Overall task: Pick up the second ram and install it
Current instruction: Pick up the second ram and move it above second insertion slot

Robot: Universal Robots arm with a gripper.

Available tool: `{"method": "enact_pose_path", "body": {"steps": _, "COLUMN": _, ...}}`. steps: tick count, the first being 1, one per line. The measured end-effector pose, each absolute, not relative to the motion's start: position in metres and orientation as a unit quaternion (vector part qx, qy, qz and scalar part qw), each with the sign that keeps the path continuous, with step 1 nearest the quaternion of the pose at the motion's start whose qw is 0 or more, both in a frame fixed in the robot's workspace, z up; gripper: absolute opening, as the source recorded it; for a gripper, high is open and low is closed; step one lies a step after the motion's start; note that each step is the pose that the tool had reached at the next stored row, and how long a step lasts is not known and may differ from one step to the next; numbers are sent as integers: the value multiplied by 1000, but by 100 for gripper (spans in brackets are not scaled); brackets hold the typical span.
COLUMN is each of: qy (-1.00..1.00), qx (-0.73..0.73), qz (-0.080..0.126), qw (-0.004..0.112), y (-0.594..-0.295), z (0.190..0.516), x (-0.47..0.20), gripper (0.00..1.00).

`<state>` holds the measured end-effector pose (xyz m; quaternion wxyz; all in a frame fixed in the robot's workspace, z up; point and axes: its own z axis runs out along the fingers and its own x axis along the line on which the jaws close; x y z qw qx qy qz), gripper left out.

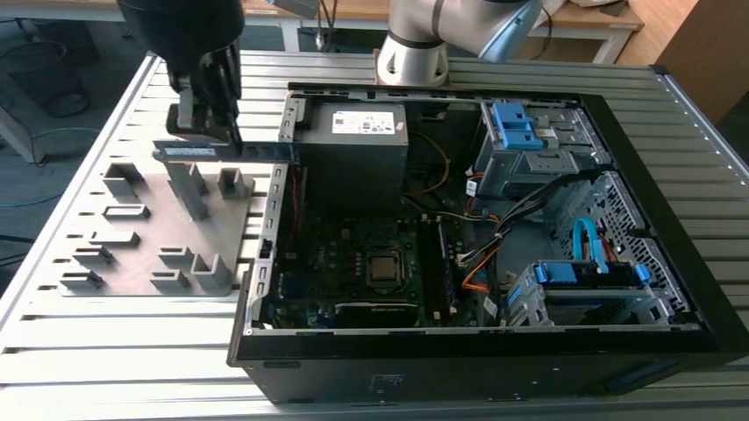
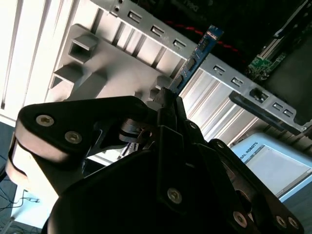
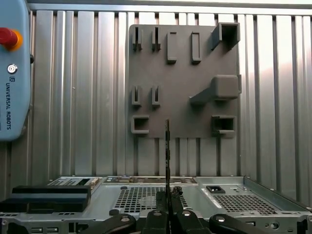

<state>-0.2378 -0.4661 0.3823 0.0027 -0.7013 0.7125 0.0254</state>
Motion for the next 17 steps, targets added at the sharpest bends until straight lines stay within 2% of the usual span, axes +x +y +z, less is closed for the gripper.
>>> {"method": "enact_pose_path", "body": {"steps": 17, "qy": 712, "qx": -701, "qz": 26, "qw": 2, "y": -466, "z": 382, "x": -191, "gripper": 14}}
